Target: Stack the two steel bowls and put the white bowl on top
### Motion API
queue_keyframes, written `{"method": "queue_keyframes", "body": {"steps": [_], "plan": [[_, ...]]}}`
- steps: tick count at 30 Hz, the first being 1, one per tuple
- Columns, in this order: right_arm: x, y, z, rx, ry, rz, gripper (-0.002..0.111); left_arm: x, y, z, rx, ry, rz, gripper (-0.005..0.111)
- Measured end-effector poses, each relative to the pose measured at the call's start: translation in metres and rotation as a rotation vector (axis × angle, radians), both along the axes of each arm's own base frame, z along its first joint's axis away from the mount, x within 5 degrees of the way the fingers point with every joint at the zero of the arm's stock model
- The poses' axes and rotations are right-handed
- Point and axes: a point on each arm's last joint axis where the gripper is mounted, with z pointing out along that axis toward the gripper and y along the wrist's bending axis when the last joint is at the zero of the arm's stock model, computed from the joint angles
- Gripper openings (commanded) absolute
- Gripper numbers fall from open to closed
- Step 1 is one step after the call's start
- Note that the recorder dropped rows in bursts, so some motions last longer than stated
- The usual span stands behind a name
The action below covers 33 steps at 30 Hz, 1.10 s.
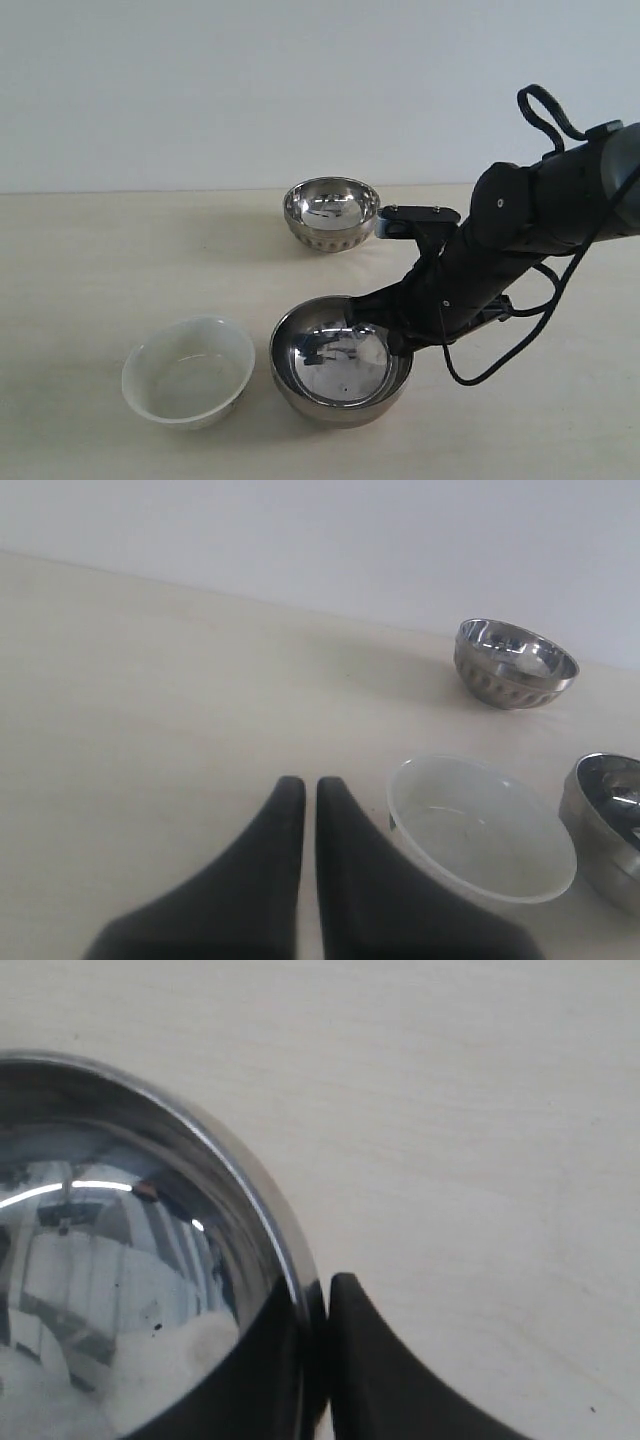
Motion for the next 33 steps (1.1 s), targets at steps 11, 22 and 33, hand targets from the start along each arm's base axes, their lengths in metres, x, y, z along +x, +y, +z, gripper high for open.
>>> {"method": "queue_keyframes", "body": {"steps": [11,22,33], "plan": [[0.006,0.001,-0.007,0.006,-0.030,-0.029,0.000,0.000,0.000,0.000,0.000,0.000,0.000,0.004],[0.010,0.001,-0.005,0.016,-0.086,-0.040,0.001,0.000,0.000,0.000,0.000,0.000,0.000,0.004],[0.008,0.000,-0.006,-0.004,-0.070,-0.017,0.056,0.000,0.000,0.000,0.000,0.000,0.000,0.004]]}}
